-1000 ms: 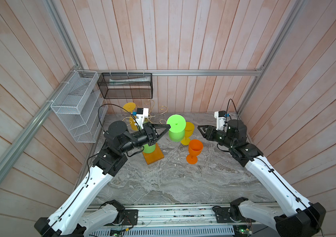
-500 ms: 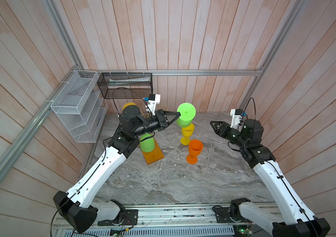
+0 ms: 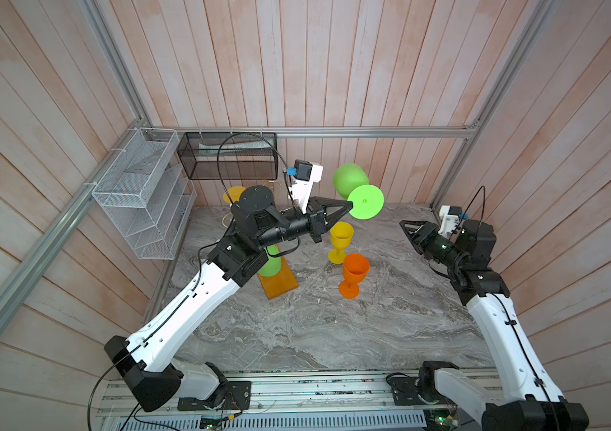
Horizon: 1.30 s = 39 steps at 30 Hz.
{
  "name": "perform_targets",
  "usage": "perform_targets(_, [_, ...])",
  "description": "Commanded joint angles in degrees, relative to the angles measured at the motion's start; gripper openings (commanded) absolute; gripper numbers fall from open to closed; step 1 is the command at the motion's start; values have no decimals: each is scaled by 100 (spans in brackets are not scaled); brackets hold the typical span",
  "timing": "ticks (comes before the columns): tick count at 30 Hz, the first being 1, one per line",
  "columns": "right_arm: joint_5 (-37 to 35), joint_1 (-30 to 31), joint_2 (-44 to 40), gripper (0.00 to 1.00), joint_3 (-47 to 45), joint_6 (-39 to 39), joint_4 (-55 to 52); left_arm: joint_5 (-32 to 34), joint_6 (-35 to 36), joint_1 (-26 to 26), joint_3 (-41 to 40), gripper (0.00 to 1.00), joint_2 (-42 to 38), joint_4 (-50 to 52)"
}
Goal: Take the wine glass off the wine glass rack
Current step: Pick up the wine glass from the wine glass rack.
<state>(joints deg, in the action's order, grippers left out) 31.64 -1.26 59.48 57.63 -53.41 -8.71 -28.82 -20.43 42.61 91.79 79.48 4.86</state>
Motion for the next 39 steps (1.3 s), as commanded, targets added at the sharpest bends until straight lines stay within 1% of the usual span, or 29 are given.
perform_targets(1, [274, -106, -48, 38, -19, -390, 246, 1000, 1556, 285, -176, 0, -20, -50])
perform_targets(2, [298, -135, -57, 37, -15, -445, 255, 1201, 1898, 365, -253, 0, -21, -113])
perform_targets(7, [377, -231, -127, 37, -64, -752, 401, 1888, 2917, 663, -438, 0, 67, -204])
perform_targets(13, [442, -282, -139, 34, -62, -1096, 457, 2906, 4509, 1151, -951, 0, 208, -616])
perform_targets(14, [440, -280, -130, 34, -64, -1122, 429, 3064, 4722, 1158, -959, 0, 289, -627])
perform_targets(17, [440, -288, -119, 33, -111, -1229, 354, 3531, 5203, 1455, -1005, 0, 547, -734])
perform_targets(20, [412, -304, -150, 33, -151, -1251, 253, 3907, 5547, 1573, -1033, 0, 825, -899])
perform_targets(27, [369, -440, -245, 32, -44, -1166, -124, 4391, 5992, 1689, -936, 0, 1317, -1209])
perform_targets(35, [319, -476, -271, 32, 61, -1181, -433, 5052, 6792, 1807, -920, 0, 1889, -1736])
perform_targets(39, [283, -472, -269, 32, 150, -1163, -550, 5234, 7106, 1856, -950, 0, 2117, -1954])
